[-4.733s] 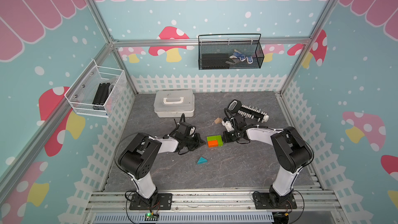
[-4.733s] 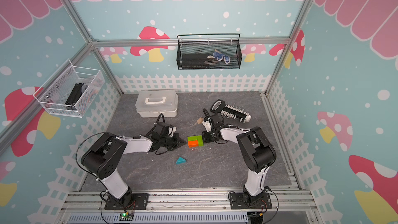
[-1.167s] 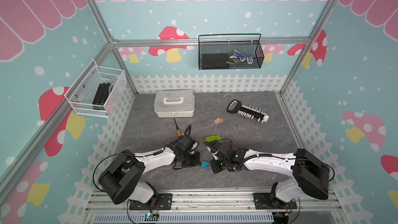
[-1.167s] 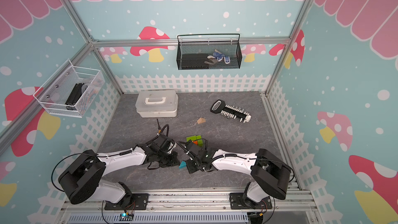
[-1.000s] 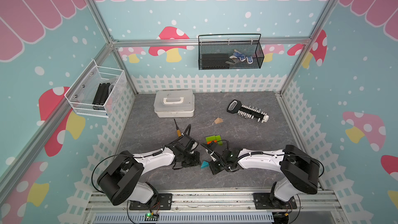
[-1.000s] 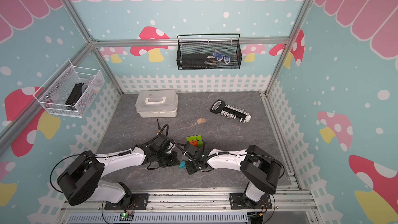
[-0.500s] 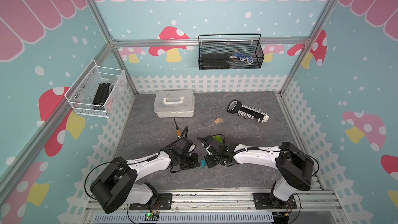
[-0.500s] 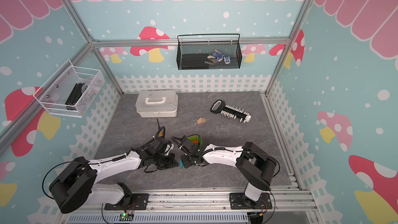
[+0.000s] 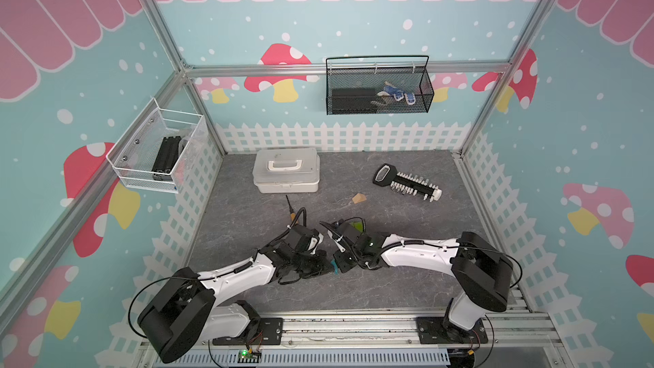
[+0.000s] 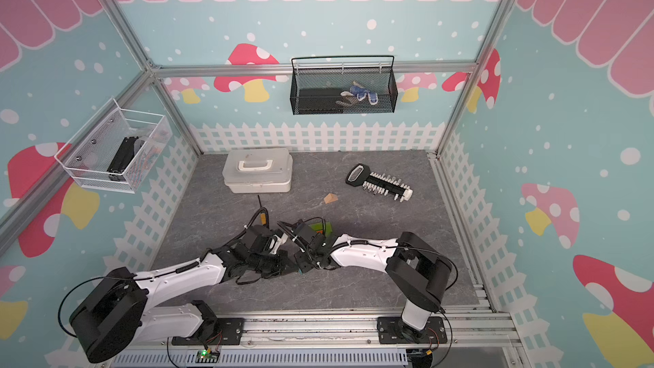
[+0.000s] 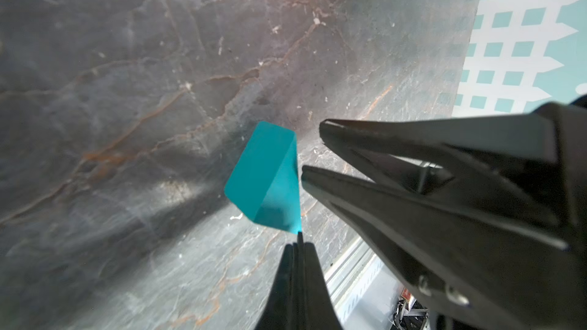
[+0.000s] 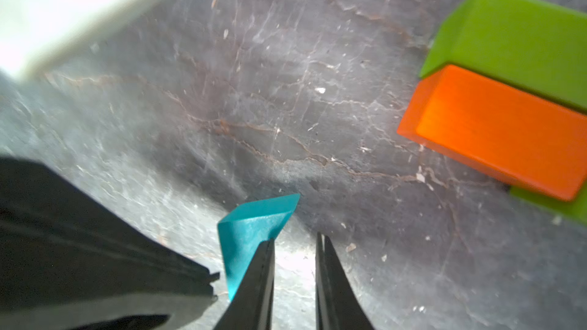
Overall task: Assemble a piece of candy with building blocks
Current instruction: Adjust the building block at the center of the board, then pick up the building block from the center of the board.
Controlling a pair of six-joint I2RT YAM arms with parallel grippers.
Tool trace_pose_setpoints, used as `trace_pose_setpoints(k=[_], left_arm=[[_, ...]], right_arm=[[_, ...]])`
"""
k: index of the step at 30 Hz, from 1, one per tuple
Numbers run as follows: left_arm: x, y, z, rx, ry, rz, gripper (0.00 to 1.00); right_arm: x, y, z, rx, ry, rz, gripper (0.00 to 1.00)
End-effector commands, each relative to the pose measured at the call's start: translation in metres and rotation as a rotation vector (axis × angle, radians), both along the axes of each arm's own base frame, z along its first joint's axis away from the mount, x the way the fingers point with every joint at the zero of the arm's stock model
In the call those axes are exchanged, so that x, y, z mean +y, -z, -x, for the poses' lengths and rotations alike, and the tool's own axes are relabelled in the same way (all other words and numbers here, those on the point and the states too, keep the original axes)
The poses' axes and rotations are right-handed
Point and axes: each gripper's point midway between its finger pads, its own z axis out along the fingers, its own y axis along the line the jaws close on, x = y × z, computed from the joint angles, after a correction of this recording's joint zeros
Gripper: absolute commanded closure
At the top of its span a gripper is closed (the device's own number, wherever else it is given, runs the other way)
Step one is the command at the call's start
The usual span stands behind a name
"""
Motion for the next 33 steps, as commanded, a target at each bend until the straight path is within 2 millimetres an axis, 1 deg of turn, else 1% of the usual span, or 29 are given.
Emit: trace_pose_setpoints(k=[1, 2, 3, 5, 7, 9, 10, 12, 13, 14, 16, 18, 20, 22, 24, 26, 29, 31, 33], left_arm=[[0.009, -0.024, -0.008, -0.049, -0.012, 0.015, 1.0], [0.017, -0.029, -0.014, -0.065, -0.047, 0.012, 1.0], [0.03, -0.037, -0.02, -0.089, -0.103, 0.007, 1.0], [0.065, -0.053, -0.036, -0.158, -0.26, -0.028, 1.0], [0.104, -0.072, -0.05, -0.256, -0.437, -0.06, 1.0], [0.135, -0.09, -0.055, -0.34, -0.57, -0.093, 1.0], [0.149, -0.096, -0.055, -0.363, -0.623, -0.116, 1.0], [0.161, -0.103, -0.057, -0.388, -0.668, -0.138, 1.0], [0.165, -0.104, -0.058, -0.388, -0.677, -0.15, 1.0], [0.167, -0.102, -0.059, -0.379, -0.68, -0.164, 0.96], [0.169, -0.092, -0.062, -0.336, -0.683, -0.189, 0.95], [0.167, -0.085, -0.064, -0.297, -0.673, -0.185, 0.94], [0.164, -0.08, -0.067, -0.276, -0.663, -0.174, 0.89], [0.161, -0.077, -0.07, -0.27, -0.66, -0.154, 0.85], [0.16, -0.078, -0.071, -0.273, -0.666, -0.142, 0.78], [0.161, -0.077, -0.071, -0.274, -0.671, -0.14, 0.72], [0.161, -0.075, -0.07, -0.271, -0.677, -0.139, 0.64], [0.161, -0.073, -0.07, -0.266, -0.677, -0.139, 0.62], [0.161, -0.071, -0.07, -0.261, -0.675, -0.139, 0.61]], right_arm=[[-0.01, -0.019, -0.003, -0.033, 0.037, -0.011, 0.64], [-0.011, -0.021, -0.002, -0.028, 0.039, -0.017, 0.62], [-0.01, -0.022, 0.001, -0.019, 0.035, -0.028, 0.61], [-0.008, -0.024, 0.004, -0.001, 0.032, -0.048, 0.59], [-0.005, -0.024, 0.006, 0.01, 0.033, -0.062, 0.59], [-0.001, -0.022, 0.006, 0.016, 0.033, -0.062, 0.59], [0.003, -0.022, 0.006, 0.02, 0.024, -0.057, 0.59], [0.007, -0.023, 0.005, 0.014, 0.012, -0.011, 0.6], [0.007, -0.022, 0.004, 0.013, 0.017, 0.027, 0.59], [0.009, -0.022, 0.002, 0.017, 0.019, 0.05, 0.6], [0.01, -0.019, 0.002, 0.026, 0.021, 0.1, 0.58], [0.013, -0.016, 0.002, 0.04, 0.02, 0.114, 0.57], [0.014, -0.013, 0.003, 0.058, 0.037, 0.117, 0.57], [0.01, -0.01, 0.003, 0.075, 0.081, 0.141, 0.57], [0.004, -0.006, 0.003, 0.088, 0.122, 0.174, 0.56], [0.003, -0.004, 0.004, 0.097, 0.147, 0.186, 0.56], [0.008, -0.003, 0.007, 0.103, 0.149, 0.169, 0.54], [0.013, -0.002, 0.007, 0.107, 0.141, 0.156, 0.54], [0.017, -0.002, 0.007, 0.112, 0.135, 0.148, 0.54]])
